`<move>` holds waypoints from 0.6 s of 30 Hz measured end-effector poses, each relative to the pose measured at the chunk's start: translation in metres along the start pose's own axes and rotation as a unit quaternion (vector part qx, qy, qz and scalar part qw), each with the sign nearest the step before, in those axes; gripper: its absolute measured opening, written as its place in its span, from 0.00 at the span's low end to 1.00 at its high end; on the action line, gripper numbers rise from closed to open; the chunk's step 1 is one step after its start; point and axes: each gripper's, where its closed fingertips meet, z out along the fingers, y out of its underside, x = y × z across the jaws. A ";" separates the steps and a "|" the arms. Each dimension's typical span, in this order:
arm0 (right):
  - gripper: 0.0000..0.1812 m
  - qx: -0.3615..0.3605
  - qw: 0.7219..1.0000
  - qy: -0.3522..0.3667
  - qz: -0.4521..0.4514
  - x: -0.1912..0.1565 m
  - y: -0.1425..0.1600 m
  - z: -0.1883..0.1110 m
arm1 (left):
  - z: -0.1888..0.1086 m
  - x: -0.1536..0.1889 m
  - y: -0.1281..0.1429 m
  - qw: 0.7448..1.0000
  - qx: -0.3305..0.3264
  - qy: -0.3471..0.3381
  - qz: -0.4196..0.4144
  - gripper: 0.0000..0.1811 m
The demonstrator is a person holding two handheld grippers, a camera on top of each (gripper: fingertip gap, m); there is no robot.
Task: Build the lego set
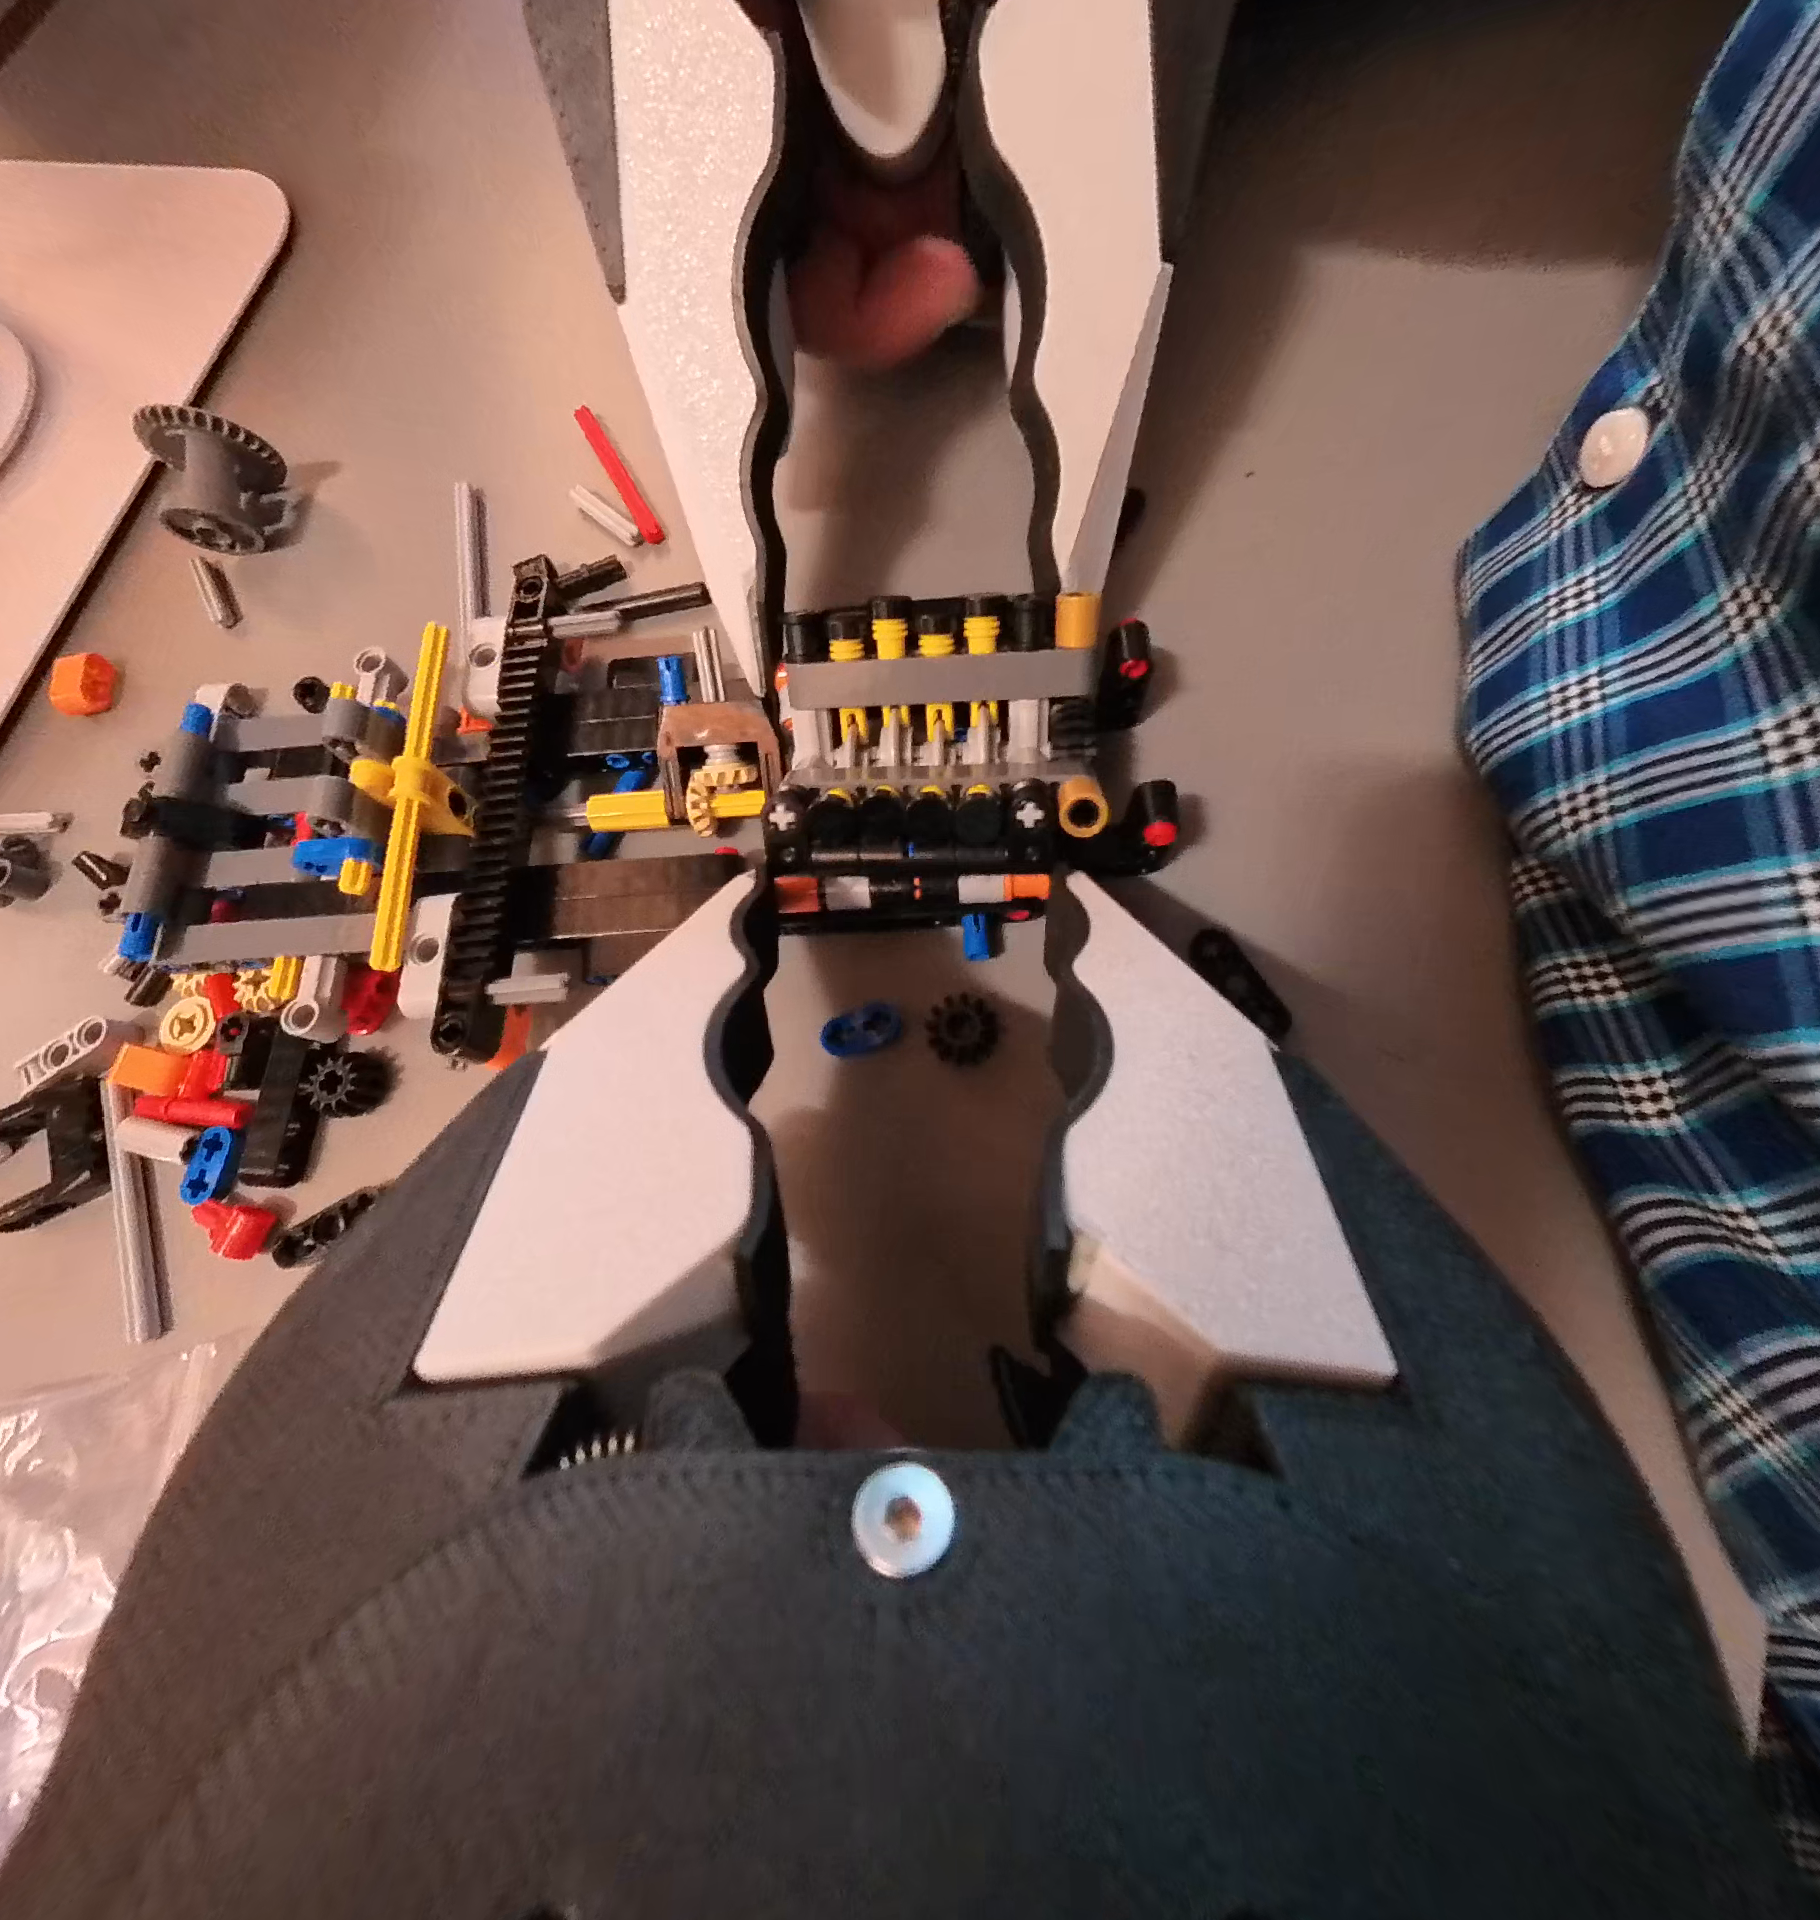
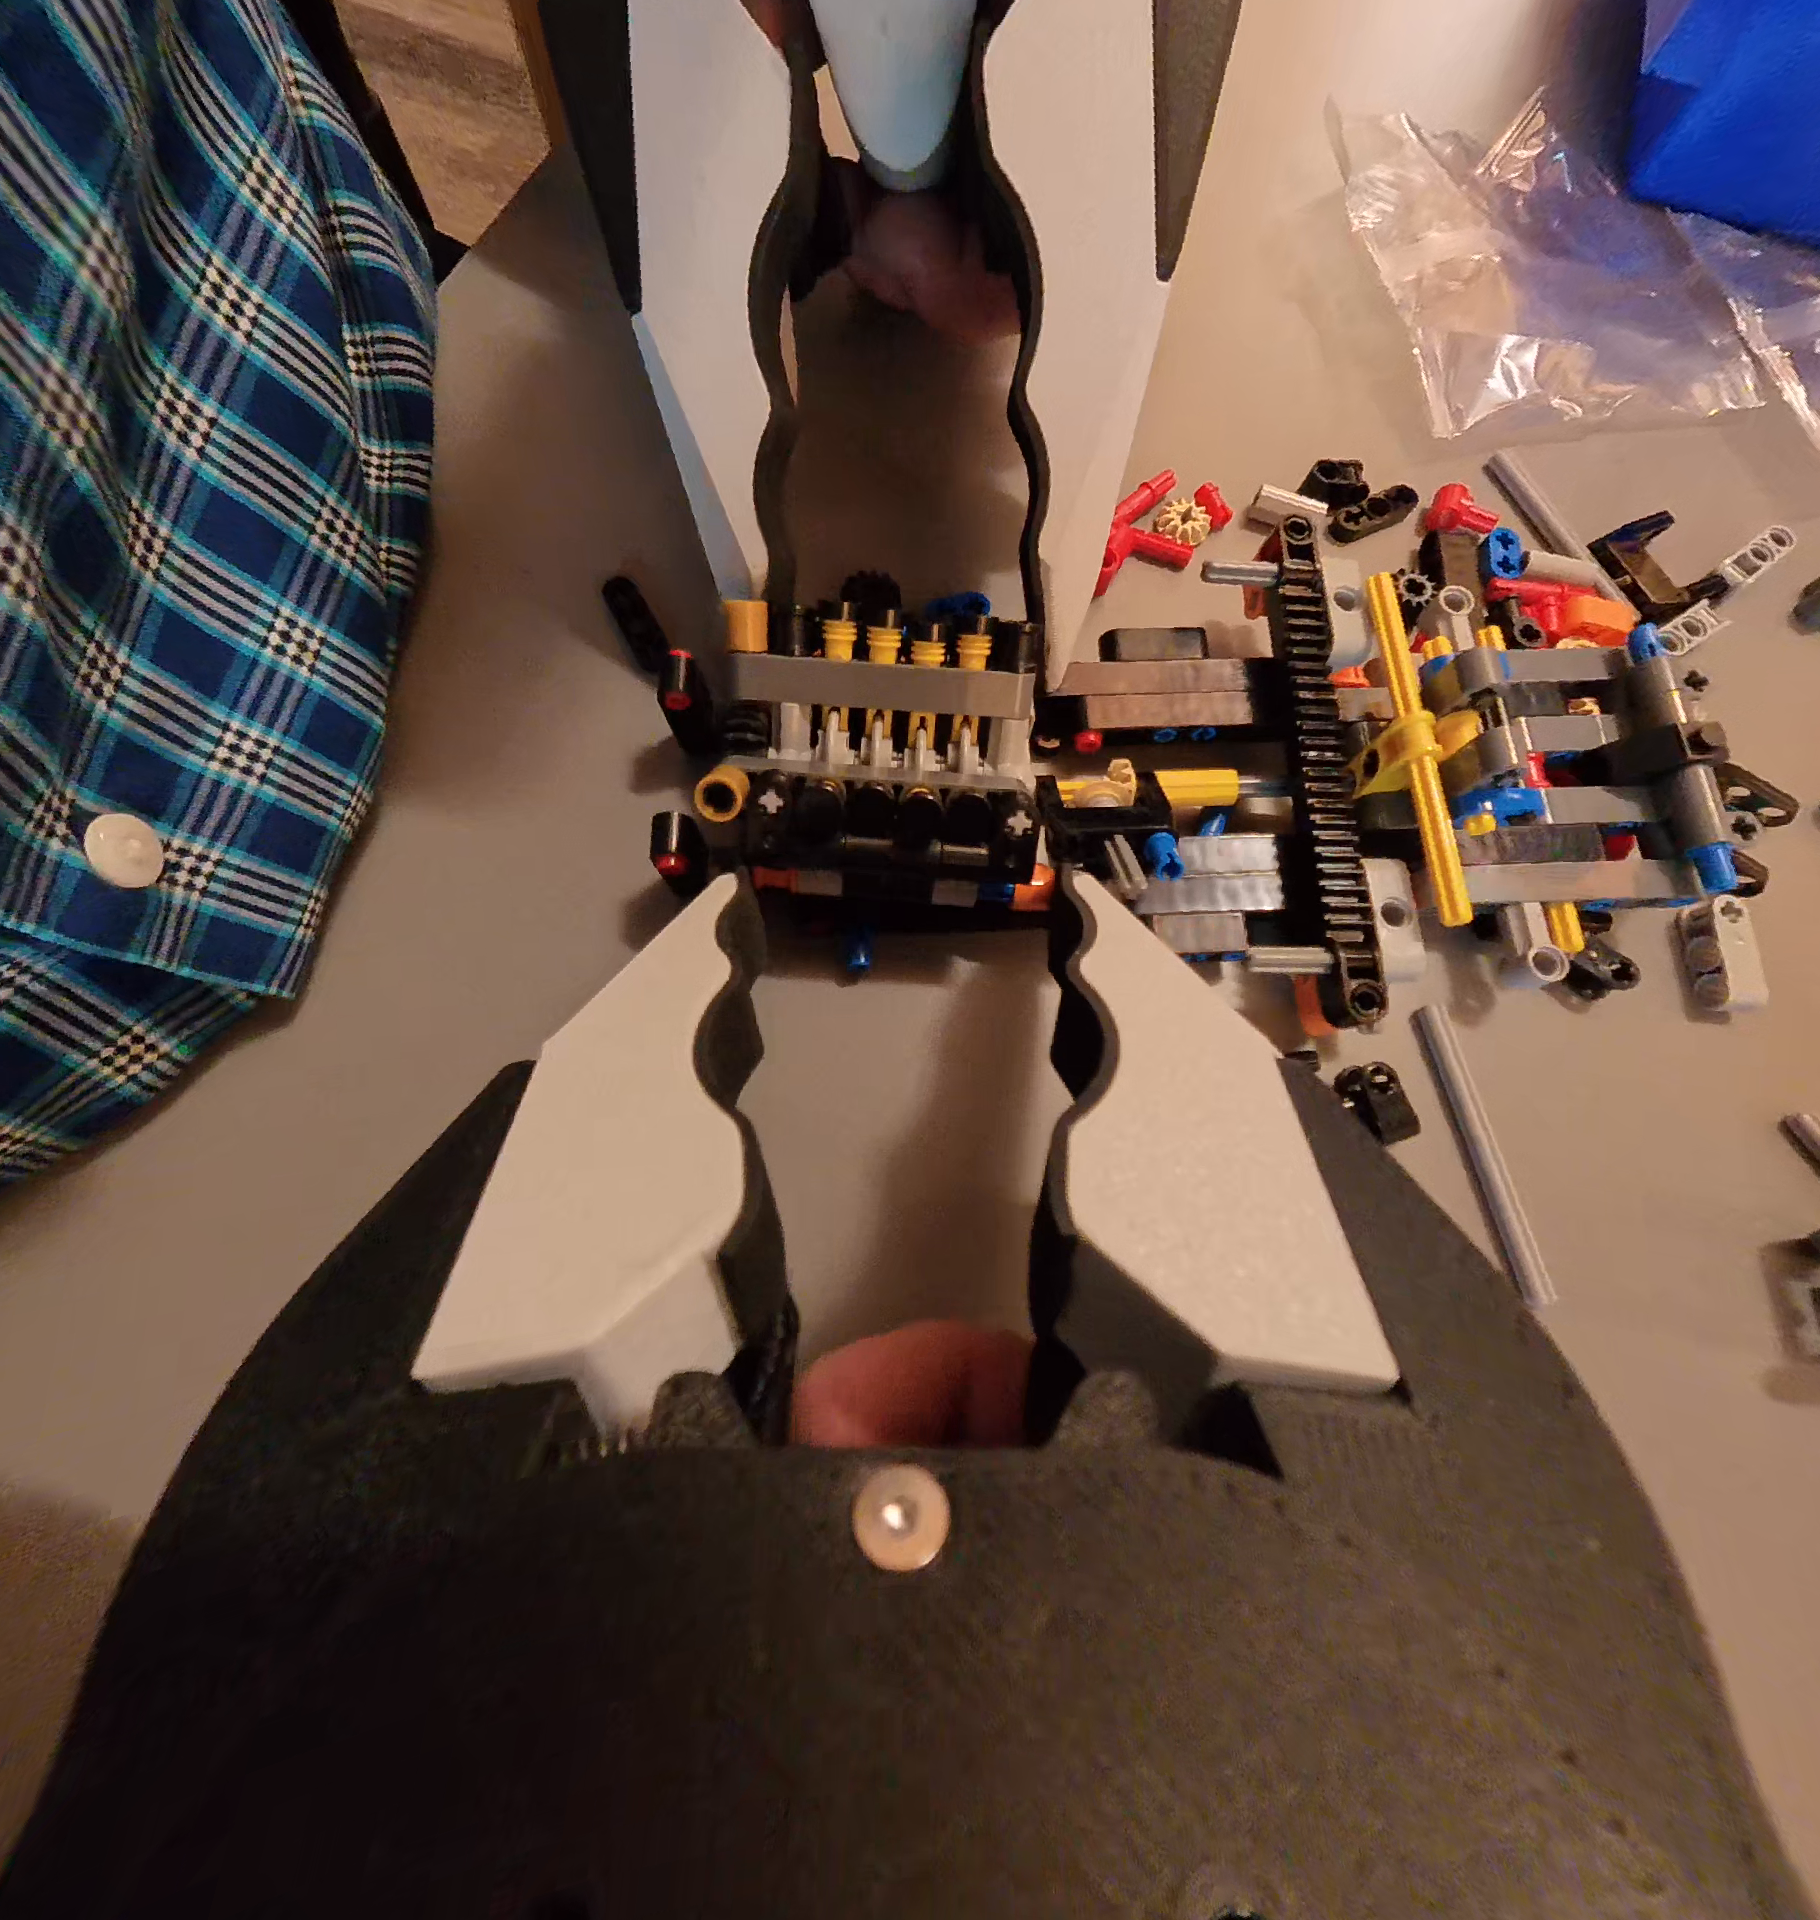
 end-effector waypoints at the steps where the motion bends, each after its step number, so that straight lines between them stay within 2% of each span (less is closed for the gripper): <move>1: 0.30 0.000 1.000 0.001 -0.001 0.000 0.000 0.000 | 0.000 0.000 0.000 1.000 0.000 0.000 -0.001 0.28; 18: 0.30 0.001 1.000 0.002 0.006 -0.001 0.001 -0.002 | 0.004 -0.003 -0.004 1.000 0.004 0.008 -0.019 0.31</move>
